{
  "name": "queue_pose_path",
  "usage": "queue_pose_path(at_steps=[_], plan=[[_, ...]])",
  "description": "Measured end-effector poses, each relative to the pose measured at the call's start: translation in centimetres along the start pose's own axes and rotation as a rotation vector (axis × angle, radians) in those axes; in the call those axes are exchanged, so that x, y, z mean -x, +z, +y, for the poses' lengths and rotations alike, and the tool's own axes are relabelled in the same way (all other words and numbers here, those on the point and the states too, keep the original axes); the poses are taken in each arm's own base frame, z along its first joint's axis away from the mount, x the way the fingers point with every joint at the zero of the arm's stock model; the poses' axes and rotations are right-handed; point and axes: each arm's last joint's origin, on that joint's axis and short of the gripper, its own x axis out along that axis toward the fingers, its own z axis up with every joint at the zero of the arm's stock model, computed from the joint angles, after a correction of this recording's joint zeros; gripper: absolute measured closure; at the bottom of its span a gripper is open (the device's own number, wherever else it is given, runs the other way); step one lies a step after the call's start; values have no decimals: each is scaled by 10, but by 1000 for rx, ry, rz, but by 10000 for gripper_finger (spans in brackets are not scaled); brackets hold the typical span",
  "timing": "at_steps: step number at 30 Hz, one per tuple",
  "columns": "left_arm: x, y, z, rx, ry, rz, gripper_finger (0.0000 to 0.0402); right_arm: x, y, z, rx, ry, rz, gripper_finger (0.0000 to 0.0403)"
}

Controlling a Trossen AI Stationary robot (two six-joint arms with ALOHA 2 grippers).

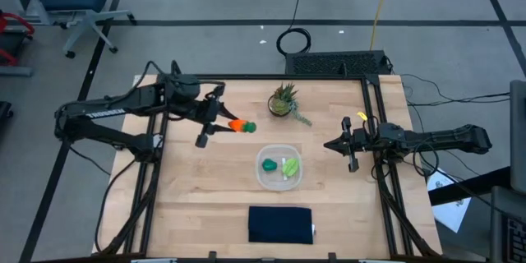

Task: Pick and placing Produce into tupperware
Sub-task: Put the carrot into the transparent bin

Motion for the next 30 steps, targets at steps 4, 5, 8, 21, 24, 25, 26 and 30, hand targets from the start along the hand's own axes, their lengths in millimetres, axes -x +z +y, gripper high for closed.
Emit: queue_pose_path(at_steps=[4,5,8,21,24,25,26,30], plan=[[-20,2,-3,31,-9,1,270,0,0,0,0,0,0,403],[-27,2,-3,39,-10,6,270,0,0,0,0,0,-1,403],[-44,2,-5,58,-21,11,270,0,0,0,0,0,-2,403],[-103,-13,-21,237,-4,137,270,0,0,0,-4,0,-3,403],[-114,-17,-27,281,13,175,270,0,0,0,-4,0,-3,403],[-118,-19,-29,296,16,187,270,0,0,0,-4,0,-3,403],[-120,-20,-30,312,19,195,270,0,0,0,-4,0,-3,403],[-129,-23,-36,364,17,215,270,0,0,0,-11,0,-2,403]])
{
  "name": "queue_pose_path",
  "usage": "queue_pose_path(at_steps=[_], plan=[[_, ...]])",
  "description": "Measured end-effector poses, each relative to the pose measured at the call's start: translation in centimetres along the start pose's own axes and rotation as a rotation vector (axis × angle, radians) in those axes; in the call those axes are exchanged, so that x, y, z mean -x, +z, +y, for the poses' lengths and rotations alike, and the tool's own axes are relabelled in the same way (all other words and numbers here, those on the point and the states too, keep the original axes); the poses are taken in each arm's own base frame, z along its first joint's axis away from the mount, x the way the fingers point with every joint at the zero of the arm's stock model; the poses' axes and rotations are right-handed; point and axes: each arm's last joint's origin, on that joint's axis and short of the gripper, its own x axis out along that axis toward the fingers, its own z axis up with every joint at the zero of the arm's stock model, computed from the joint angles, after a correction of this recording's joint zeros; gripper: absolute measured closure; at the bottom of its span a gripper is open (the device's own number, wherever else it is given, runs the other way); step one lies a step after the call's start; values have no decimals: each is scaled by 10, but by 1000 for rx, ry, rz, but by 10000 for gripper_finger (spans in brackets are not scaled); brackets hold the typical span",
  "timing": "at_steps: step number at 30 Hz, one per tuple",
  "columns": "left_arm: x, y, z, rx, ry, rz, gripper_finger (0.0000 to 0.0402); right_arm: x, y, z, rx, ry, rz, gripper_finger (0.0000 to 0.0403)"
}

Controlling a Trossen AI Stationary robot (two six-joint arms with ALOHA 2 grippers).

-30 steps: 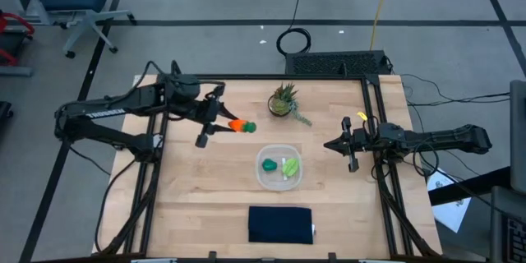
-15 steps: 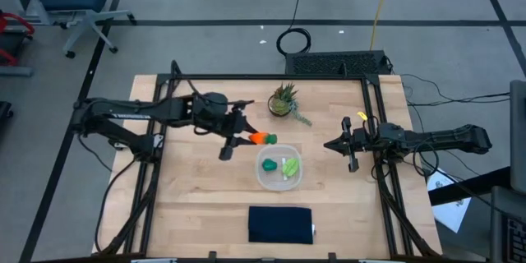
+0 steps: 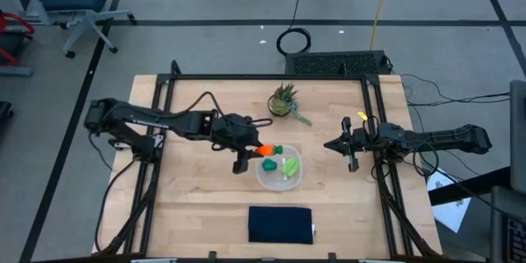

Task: Pick and placing Produce into tupperware
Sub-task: Put the carrot into the transparent bin

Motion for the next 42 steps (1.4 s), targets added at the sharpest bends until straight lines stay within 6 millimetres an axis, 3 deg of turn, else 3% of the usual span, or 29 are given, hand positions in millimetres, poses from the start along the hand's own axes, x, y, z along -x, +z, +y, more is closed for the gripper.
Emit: queue_pose_path(at_steps=[12,28,42], plan=[[-24,-8,-21,16,-27,35,270,0,0,0,0,0,0,403],[-78,-31,-20,74,11,124,270,0,0,0,-11,0,-1,403],[-88,-37,-26,108,4,142,270,0,0,0,-11,0,0,403]])
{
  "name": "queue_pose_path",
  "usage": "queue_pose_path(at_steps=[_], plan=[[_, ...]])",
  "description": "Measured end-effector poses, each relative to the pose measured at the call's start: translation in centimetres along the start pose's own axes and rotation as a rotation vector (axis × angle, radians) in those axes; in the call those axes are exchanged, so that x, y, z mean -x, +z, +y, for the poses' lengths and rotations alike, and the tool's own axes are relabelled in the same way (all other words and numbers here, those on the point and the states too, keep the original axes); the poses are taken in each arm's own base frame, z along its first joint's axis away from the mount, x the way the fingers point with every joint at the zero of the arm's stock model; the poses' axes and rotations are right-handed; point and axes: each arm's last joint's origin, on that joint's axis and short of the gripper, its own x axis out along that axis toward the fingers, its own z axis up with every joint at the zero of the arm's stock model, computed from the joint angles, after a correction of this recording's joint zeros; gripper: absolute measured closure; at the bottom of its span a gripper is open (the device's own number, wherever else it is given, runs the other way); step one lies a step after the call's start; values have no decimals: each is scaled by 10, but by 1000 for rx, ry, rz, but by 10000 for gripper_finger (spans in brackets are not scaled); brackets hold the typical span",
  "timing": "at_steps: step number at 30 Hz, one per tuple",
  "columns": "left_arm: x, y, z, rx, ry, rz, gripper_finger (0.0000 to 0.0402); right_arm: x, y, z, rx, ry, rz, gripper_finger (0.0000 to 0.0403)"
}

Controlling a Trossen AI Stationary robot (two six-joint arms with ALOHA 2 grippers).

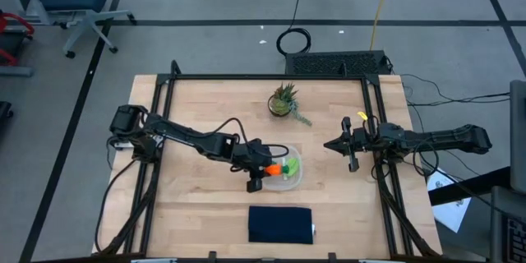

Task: Pick and placing Produce into tupperware
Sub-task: Put the carrot into the transparent bin

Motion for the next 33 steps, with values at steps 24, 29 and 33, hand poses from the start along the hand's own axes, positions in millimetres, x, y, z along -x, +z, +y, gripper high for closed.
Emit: queue_pose_path(at_steps=[24,29,33], plan=[[-21,-11,3,-210,-22,112,270,-1,-1,0,2,-1,13,403],[-22,-12,3,-235,-23,114,270,-1,-1,0,2,-1,13,403],[-22,-12,3,-257,-25,113,270,-1,-1,0,3,-1,13,403]])
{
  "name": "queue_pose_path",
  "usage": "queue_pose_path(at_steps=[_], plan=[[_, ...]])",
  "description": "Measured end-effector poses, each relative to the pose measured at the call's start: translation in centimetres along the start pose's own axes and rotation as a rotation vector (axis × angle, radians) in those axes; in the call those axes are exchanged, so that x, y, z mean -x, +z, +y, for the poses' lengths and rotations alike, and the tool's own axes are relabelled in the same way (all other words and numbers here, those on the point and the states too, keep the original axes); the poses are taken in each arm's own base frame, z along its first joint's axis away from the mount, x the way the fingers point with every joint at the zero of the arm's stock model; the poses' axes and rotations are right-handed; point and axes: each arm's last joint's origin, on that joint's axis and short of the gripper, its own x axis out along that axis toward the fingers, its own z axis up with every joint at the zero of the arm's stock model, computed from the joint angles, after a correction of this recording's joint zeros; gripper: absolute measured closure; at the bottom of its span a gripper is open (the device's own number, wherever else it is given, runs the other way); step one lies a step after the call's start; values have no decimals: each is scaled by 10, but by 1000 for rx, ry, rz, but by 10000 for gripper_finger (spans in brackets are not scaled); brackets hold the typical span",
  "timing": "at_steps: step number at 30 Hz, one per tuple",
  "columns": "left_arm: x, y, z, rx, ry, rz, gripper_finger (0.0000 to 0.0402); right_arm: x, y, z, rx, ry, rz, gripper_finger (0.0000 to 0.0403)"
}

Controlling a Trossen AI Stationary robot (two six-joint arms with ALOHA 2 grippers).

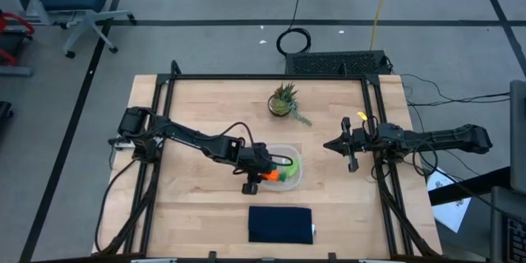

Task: Pick and placing Produce into tupperware
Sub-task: Put the carrot into the transparent bin

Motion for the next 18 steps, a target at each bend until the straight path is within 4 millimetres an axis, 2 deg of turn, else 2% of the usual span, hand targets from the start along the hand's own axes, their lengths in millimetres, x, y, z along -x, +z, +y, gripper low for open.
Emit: queue_pose_path(at_steps=[10,18], plan=[[12,27,1,-4,31,-23,270,0,0,0,4,0,0,403],[-12,47,4,-25,67,125,270,0,0,0,4,0,-2,403]])
